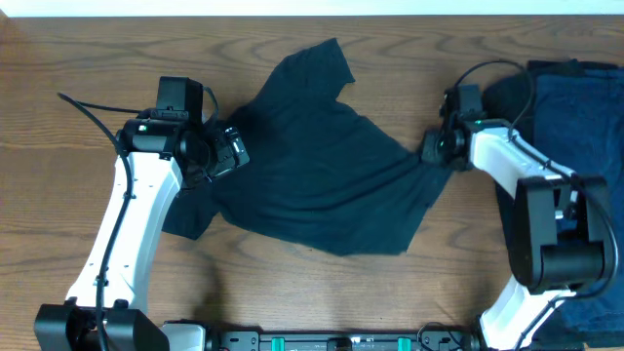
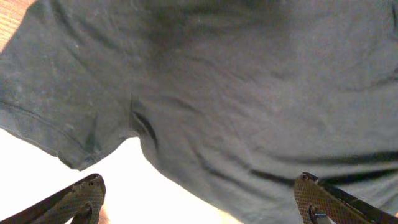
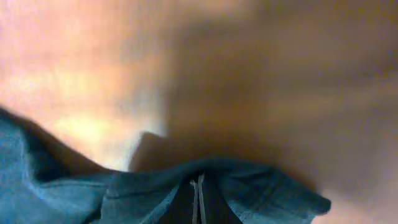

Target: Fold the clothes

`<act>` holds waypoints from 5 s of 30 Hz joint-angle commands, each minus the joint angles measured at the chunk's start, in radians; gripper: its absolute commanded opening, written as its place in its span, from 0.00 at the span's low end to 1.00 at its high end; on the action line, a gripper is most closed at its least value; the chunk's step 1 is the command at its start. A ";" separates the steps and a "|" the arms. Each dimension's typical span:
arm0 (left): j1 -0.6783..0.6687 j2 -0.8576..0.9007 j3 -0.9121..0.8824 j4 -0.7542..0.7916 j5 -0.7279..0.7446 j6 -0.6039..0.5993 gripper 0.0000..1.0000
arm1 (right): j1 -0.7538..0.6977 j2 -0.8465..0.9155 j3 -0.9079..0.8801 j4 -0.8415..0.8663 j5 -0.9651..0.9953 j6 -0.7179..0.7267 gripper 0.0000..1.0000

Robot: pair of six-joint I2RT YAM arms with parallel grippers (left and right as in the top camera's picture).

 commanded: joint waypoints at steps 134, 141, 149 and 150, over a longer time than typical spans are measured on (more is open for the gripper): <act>0.158 0.410 0.034 0.503 -0.343 0.024 0.06 | -0.050 0.060 0.745 -0.767 -0.164 -0.122 0.99; 0.146 0.177 0.036 0.445 -0.264 0.024 0.14 | -0.051 0.060 0.745 -0.767 -0.164 -0.122 0.99; 0.113 0.095 0.035 0.202 -0.101 0.025 0.98 | -0.050 0.060 0.745 -0.767 -0.164 -0.122 0.99; 0.113 0.096 0.035 0.186 -0.101 0.025 0.98 | -0.050 0.060 0.745 -0.767 -0.164 -0.122 0.99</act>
